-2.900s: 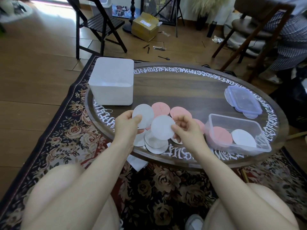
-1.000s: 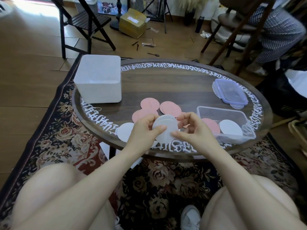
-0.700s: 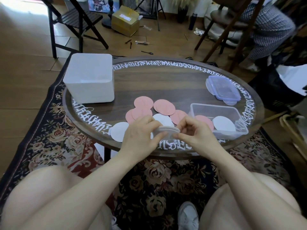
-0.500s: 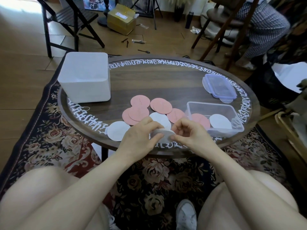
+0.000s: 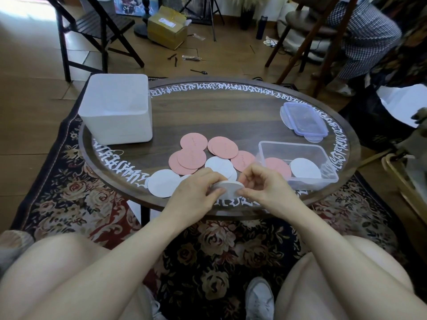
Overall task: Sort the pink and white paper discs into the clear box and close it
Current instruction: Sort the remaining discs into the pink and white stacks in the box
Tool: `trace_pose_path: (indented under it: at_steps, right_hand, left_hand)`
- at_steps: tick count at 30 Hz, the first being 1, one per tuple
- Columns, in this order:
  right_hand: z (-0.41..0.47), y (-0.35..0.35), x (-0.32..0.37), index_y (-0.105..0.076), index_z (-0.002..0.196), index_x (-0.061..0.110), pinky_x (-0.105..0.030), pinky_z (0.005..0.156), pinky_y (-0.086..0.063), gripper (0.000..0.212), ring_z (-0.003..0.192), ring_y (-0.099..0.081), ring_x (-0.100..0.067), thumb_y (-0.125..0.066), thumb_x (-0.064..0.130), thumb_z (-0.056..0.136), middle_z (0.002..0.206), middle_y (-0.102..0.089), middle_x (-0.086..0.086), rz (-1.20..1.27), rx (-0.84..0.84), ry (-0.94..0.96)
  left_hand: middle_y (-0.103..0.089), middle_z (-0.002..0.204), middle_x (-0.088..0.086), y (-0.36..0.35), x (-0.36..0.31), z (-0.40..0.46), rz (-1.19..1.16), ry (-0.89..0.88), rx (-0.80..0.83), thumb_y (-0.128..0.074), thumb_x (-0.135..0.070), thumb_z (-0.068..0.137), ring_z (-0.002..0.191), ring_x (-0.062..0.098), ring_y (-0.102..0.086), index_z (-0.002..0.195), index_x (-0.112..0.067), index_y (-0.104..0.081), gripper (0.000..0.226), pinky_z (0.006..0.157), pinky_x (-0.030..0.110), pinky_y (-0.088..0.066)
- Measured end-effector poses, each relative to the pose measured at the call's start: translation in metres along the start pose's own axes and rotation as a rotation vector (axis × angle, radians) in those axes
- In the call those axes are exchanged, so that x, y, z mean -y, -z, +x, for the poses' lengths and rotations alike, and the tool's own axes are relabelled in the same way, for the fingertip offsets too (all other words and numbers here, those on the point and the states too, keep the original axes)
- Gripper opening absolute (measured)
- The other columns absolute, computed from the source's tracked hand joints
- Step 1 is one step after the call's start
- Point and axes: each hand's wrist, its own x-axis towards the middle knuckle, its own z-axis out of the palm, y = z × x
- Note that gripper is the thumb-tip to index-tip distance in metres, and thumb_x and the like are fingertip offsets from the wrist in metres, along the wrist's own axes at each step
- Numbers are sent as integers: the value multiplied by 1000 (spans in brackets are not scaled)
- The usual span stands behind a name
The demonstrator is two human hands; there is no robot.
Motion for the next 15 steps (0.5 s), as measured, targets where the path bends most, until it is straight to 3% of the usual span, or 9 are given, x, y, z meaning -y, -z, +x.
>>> trace_pose_path:
  at_steps: [7,11,15]
  right_hand:
    - [1,-1,-1,-58,76,19,-32,63,-44,24,60,-49,-15,-75,1,76,67,-55,-1,-32,8,-25]
    - [-1,-1,5,-57,79,15,-30,48,-42,19,54,-55,-16,-72,3,81,65,-60,-3,103,-13,-56]
    - [-2,0,16,-58,83,14,-18,40,-38,18,45,-53,-11,-67,-2,83,64,-61,2,283,-48,-19]
  left_hand:
    - [-55,81,-9,1,-2,-1,27,7,-10,-64,-18,86,73,5,-43,87,-17,-64,1,71,26,-39]
    - [-63,71,4,8,-10,4,-310,239,-71,-67,-14,84,62,14,-54,81,-13,-68,3,63,29,-46]
    - [-58,50,-10,17,-16,6,-558,324,-97,-67,-9,85,42,3,-46,83,-9,-68,2,47,10,-37]
